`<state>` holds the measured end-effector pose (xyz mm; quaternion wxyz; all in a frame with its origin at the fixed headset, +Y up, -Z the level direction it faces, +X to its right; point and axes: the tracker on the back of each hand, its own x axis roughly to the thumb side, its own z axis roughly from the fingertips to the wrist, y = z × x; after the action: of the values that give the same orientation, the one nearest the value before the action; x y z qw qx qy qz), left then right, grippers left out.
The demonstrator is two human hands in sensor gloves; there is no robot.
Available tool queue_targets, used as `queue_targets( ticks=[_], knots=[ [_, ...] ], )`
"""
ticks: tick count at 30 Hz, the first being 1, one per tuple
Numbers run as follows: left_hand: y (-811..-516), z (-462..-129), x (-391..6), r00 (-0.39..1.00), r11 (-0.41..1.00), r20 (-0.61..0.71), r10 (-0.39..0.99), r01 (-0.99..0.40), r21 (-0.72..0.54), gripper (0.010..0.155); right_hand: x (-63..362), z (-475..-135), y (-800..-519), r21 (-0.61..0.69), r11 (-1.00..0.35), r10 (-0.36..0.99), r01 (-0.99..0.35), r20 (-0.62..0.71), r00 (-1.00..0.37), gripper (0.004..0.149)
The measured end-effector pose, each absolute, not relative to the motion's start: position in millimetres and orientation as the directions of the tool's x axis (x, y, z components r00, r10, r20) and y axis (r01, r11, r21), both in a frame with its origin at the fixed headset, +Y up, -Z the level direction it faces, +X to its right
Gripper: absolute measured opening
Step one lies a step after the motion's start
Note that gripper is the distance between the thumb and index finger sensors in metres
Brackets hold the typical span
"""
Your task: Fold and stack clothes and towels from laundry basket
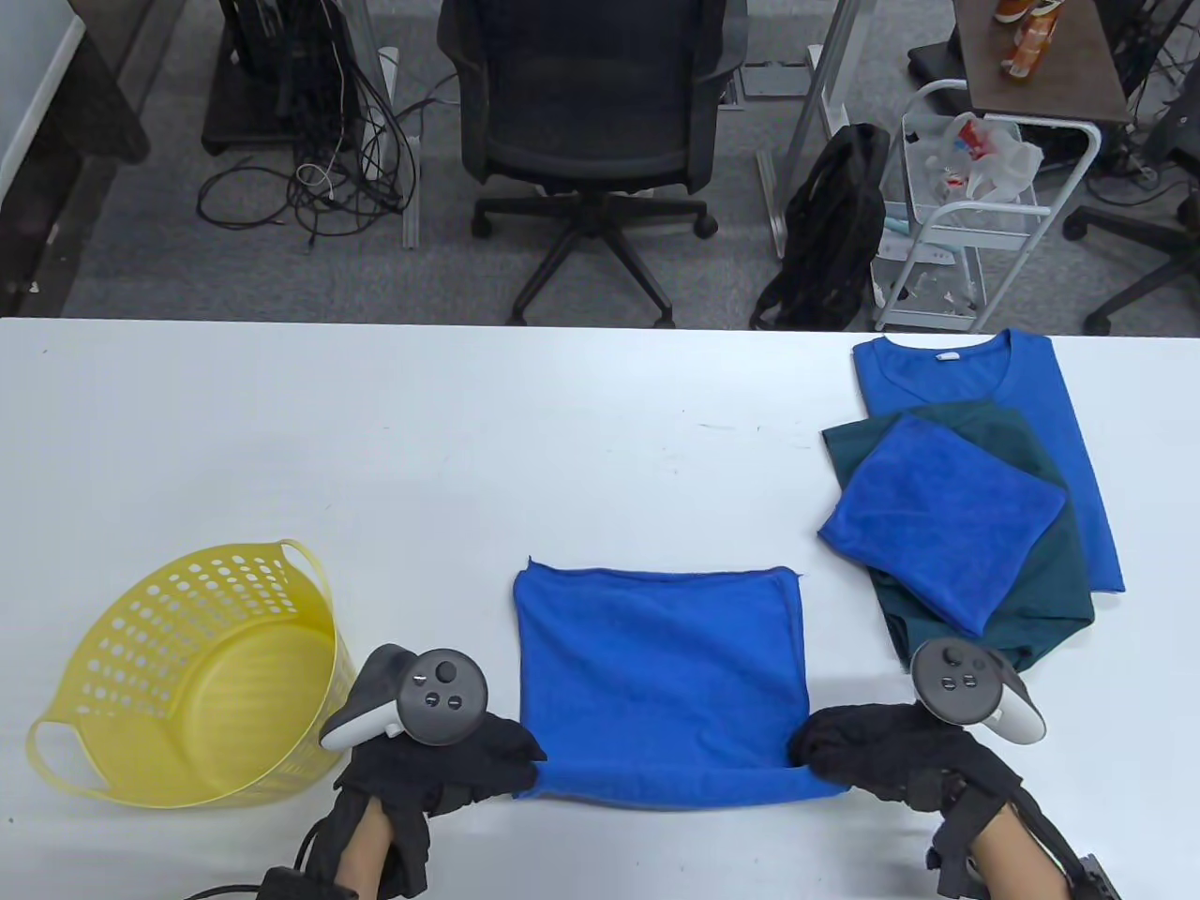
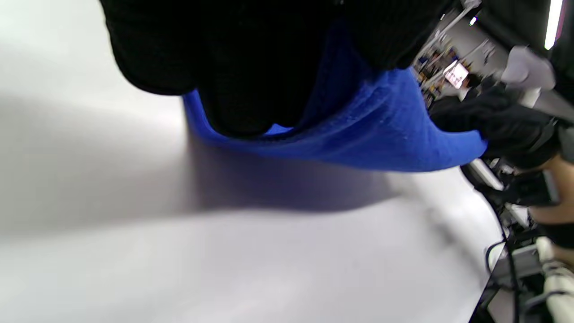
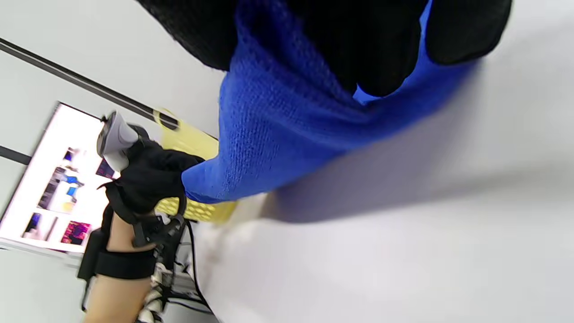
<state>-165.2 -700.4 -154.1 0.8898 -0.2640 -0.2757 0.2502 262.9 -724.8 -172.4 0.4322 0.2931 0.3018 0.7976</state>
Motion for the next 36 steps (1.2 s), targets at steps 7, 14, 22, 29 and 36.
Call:
queue_targets(
  ticks=[7, 14, 22, 29, 36],
  knots=[
    [-671, -200, -128, 0.984, 0.950, 0.159, 0.085, -0.032, -0.310, 0.047, 230, -207, -697, 0.288, -0.921, 0.339, -0.262, 0.263, -0.903, 0.041],
    [-729, -291, -87, 0.973, 0.912, 0.035, -0.227, 0.225, -0.343, 0.047, 179, -272, -744, 0.180, -0.946, -0.230, 0.271, 0.218, -0.948, 0.041],
    [-769, -312, -96, 0.961, 0.872, 0.038, -0.274, 0.265, -0.412, 0.047, 167, -297, -774, 0.097, -0.912, -0.369, 0.398, 0.231, -0.900, 0.039],
    [-771, -303, -107, 0.975, 0.889, 0.004, -0.223, 0.205, -0.410, 0.052, 179, -294, -768, 0.040, -0.953, -0.291, 0.300, 0.149, -0.945, 0.060],
    [-744, -259, -119, 0.978, 0.954, 0.006, -0.210, 0.206, -0.219, 0.074, 208, -263, -729, 0.232, -0.966, 0.102, -0.111, -0.051, -0.994, 0.056]
  ],
)
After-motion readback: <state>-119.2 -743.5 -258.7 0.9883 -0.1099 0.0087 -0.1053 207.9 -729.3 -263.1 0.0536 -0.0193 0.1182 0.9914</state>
